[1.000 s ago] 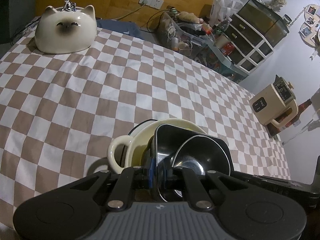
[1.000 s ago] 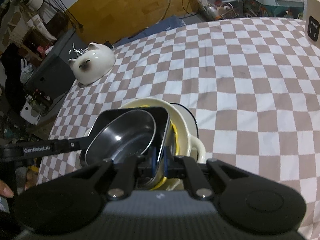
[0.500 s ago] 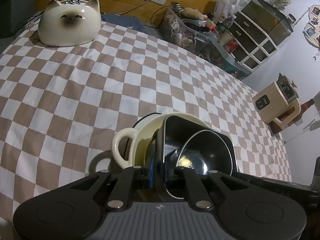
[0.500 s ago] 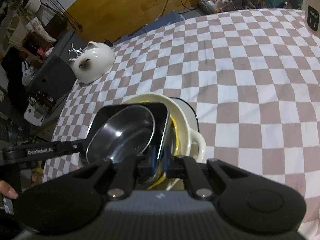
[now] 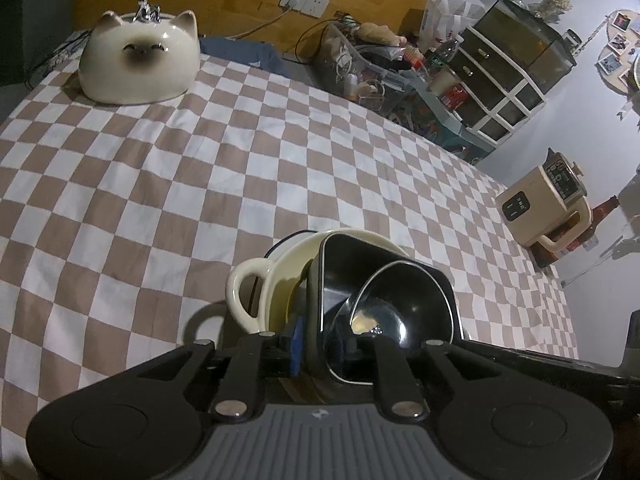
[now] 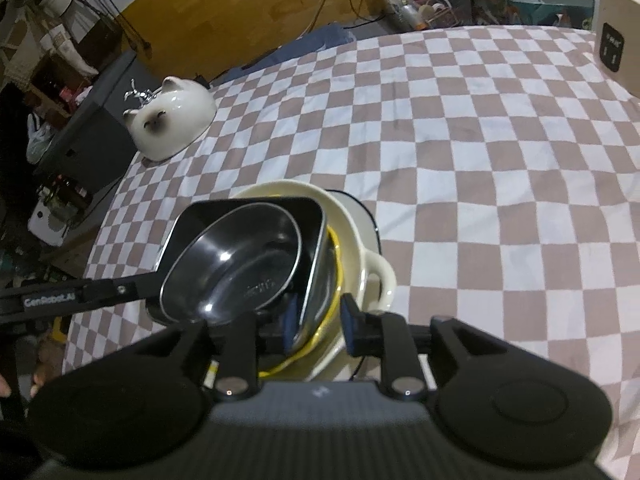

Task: Organize plates and bowls
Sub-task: 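Lower the tray stack with both tools into the cream two-handled bowl, then open both tools and release the tray stack on the cream bowl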

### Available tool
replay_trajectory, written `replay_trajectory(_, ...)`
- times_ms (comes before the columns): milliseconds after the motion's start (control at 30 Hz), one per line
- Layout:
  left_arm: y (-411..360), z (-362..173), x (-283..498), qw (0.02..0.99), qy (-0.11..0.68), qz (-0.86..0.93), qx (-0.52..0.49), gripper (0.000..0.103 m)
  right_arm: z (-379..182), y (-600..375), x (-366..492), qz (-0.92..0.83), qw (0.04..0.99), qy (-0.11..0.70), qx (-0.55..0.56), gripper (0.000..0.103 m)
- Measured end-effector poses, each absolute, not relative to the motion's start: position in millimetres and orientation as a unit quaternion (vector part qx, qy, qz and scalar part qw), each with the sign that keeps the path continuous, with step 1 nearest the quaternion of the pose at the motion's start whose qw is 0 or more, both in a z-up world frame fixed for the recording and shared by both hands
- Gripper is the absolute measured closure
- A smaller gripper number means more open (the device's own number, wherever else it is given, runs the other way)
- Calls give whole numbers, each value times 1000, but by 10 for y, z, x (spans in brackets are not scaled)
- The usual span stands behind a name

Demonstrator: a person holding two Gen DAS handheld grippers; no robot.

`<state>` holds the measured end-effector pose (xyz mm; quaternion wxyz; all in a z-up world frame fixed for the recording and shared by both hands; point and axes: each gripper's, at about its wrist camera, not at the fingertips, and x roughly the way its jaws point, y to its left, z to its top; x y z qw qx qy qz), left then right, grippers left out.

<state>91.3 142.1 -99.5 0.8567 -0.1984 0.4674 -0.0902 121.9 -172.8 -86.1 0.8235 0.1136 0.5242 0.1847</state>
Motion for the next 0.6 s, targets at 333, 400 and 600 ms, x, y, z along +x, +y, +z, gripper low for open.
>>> replay_trajectory(333, 1326, -734, 848, 874, 438, -102, -183, 67, -621, -1878, 1153, 169, 852, 483, 114, 57)
replay_trajectory(400, 1304, -664, 827, 878, 430, -104, -181, 65, -563, -1885, 1143, 170, 858, 471, 112, 55)
replay_trajectory(600, 1241, -419, 748, 895, 402, -103, -166, 53, -345, -1935, 1070, 177, 873, 439, 119, 47)
